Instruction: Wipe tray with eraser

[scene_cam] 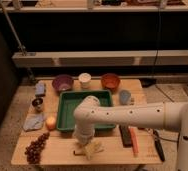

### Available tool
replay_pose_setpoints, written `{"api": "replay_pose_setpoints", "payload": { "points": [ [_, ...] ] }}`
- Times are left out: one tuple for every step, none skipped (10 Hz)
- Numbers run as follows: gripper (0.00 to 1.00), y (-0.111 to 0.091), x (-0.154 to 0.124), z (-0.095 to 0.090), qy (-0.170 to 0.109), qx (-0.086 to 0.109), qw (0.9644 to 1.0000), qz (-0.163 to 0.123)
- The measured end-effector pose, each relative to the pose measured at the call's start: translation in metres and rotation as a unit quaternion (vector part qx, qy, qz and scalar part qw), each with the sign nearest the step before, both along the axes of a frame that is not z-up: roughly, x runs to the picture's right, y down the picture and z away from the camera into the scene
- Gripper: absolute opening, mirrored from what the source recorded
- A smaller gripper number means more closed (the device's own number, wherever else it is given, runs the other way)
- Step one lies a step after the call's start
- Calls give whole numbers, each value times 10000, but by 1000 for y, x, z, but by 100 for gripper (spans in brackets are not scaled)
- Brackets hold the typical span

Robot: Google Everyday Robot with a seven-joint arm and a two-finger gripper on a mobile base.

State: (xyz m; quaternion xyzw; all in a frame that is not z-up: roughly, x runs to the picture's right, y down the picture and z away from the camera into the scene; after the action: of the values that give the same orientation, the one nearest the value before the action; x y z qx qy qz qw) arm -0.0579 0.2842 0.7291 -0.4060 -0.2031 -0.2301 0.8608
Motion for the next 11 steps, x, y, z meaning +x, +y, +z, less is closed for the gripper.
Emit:
{"api": "replay_pose_setpoints", "payload": {
  "points": [
    [80, -1, 1, 0, 30, 11, 10000, 17],
    [80, -7, 4, -1, 182, 41, 9998, 46],
    [80, -15, 11, -5, 326, 76, 9994, 77],
    [80, -27, 23, -14, 481, 134, 9987, 119],
    [80, -42, 35, -28, 630, 202, 9977, 174],
    [80, -54, 46, -40, 745, 248, 9967, 223],
    [80, -76, 71, -63, 907, 326, 9948, 329],
    [80, -88, 95, -79, 1017, 369, 9932, 434],
    [80, -96, 113, -89, 1092, 402, 9918, 527],
    [80, -105, 151, -103, 1211, 456, 9890, 720],
    [80, -107, 167, -109, 1269, 459, 9877, 789]
  ]
}}
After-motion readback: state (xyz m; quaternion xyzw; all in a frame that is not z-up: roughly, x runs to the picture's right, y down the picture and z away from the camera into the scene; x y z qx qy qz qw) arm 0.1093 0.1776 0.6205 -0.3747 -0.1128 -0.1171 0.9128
